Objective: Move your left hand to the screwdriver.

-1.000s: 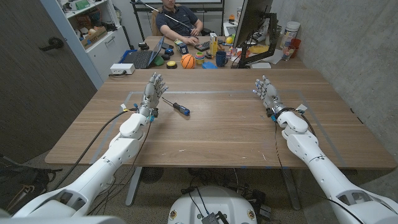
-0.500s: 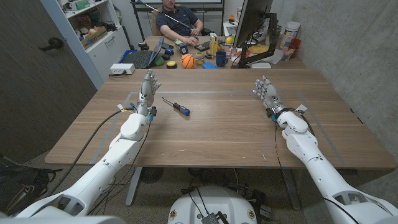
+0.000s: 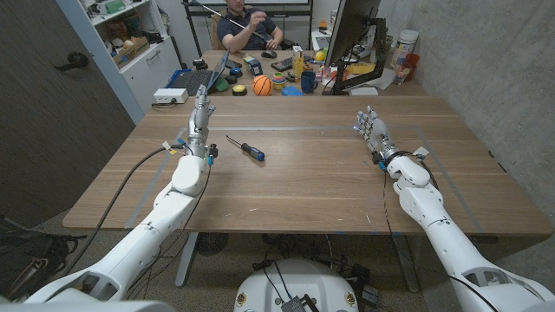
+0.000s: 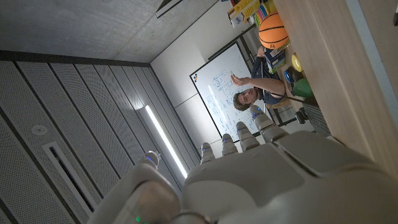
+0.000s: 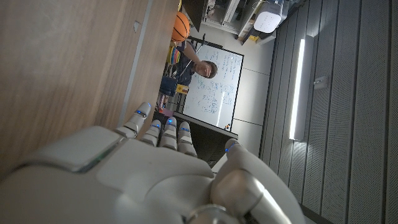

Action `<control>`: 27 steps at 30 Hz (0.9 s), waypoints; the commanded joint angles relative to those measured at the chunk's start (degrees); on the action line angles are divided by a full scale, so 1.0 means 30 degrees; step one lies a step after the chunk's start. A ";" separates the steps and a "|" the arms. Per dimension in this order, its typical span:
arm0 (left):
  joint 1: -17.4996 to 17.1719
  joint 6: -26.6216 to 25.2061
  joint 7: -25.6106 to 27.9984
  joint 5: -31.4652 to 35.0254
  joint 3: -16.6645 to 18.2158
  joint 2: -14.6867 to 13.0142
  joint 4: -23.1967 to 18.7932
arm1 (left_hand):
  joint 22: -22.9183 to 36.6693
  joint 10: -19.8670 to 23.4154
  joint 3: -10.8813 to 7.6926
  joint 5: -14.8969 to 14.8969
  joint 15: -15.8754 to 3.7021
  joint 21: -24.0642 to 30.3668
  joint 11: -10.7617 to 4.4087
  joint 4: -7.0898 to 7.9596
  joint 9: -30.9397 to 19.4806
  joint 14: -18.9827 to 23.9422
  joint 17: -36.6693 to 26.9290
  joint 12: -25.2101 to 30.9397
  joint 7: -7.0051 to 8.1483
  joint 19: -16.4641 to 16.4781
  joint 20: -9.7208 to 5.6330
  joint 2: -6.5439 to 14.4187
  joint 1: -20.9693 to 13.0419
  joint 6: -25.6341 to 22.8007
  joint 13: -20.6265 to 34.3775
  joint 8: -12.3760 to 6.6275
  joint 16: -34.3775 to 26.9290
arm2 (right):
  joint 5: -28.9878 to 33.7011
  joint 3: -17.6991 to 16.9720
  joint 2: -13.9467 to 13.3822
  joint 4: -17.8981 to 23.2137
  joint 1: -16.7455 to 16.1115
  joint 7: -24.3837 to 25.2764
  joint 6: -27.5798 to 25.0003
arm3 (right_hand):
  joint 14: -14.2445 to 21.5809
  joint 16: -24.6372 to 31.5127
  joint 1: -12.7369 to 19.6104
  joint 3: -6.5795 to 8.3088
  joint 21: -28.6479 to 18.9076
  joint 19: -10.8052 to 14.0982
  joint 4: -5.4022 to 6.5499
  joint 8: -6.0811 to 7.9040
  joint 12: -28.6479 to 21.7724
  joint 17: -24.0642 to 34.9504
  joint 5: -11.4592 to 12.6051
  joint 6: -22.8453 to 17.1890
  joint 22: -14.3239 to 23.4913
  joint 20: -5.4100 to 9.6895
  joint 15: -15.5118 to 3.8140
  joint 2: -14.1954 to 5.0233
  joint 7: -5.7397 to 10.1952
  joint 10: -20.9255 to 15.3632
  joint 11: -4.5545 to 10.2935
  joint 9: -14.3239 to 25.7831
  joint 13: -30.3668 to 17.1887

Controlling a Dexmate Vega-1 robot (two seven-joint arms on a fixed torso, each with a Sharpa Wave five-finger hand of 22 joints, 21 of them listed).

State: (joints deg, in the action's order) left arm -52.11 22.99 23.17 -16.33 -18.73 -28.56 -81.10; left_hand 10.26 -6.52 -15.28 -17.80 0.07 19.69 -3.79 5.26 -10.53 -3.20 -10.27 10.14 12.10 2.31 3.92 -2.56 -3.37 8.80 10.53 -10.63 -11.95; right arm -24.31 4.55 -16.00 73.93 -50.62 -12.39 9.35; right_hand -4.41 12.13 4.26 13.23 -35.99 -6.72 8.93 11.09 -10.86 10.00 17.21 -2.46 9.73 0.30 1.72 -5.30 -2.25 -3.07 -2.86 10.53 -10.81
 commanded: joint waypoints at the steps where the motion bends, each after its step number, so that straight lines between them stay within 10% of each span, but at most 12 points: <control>1: 0.0119 -0.0641 0.3299 0.4929 -0.0020 -0.0330 -0.1227 | 0.0069 -0.0185 0.0147 -0.0141 -0.0075 -0.0122 -0.0156 -0.0097 -0.0093 -0.0338 -0.0107 0.0104 0.0152 -0.0176 0.0027 -0.0251 -0.0145 -0.0086 0.0057 -0.0129 0.0147 | 0.0077 -0.0222 0.0205 -0.0144 -0.0002 -0.0225 -0.0020 | -0.0111 0.0069 -0.0018 0.0150 0.0100 0.0004 0.0072 -0.0011 -0.0076 0.0097 0.0064 0.0020 0.0099 0.0013 -0.0029 -0.0962 -0.0243 -0.0034 -0.0209 0.0059 -0.0018; 17: 0.0809 -0.4378 0.4280 1.0050 -0.0657 -0.1764 -0.3210 | 0.0095 -0.0954 0.0453 -0.0355 0.0394 -0.0895 -0.0553 -0.0768 -0.0118 -0.0848 -0.0149 0.0048 0.0183 -0.0991 0.1272 -0.0915 -0.0956 0.0535 0.0068 -0.0081 0.0142 | 0.0070 -0.0341 0.0352 -0.0668 0.0107 -0.0512 0.0405 | -0.0077 0.0074 -0.0187 0.0028 0.0203 0.0047 0.0152 -0.0016 -0.0085 0.0119 0.0023 0.0000 0.0107 -0.0010 0.0020 -0.0835 -0.0266 -0.0092 -0.0248 0.0065 -0.0021; 27: 0.1715 -0.6434 0.2343 1.1709 -0.1545 -0.3146 -0.4155 | 0.0110 -0.1456 0.0341 -0.0554 0.0500 -0.1594 -0.0490 -0.1049 -0.0147 -0.1807 -0.0168 0.0019 0.0194 -0.1983 0.0767 -0.0631 -0.1504 0.0501 0.0063 -0.0202 0.0333 | 0.0043 -0.0417 0.0401 -0.0943 0.0119 -0.0675 0.0673 | -0.0053 0.0079 -0.0316 -0.0066 0.0268 0.0072 0.0200 -0.0018 -0.0085 0.0130 -0.0003 -0.0013 0.0111 -0.0020 0.0042 -0.0756 -0.0242 -0.0118 -0.0153 0.0069 -0.0023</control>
State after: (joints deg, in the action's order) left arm -49.30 10.51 33.71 12.07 -21.01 -34.09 -90.04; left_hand 10.26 -9.68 -14.01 -18.91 1.52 15.24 -5.32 2.47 -10.82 -7.69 -10.55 10.14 12.49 -2.88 6.13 -4.42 -7.07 9.84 10.52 -10.63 -11.18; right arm -24.00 3.59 -14.98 71.93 -50.32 -13.92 10.57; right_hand -4.41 12.13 3.96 12.97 -35.37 -6.72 9.19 11.09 -10.86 10.28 17.21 -2.23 9.73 0.30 1.72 -5.60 -2.48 -3.28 -3.07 10.52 -10.80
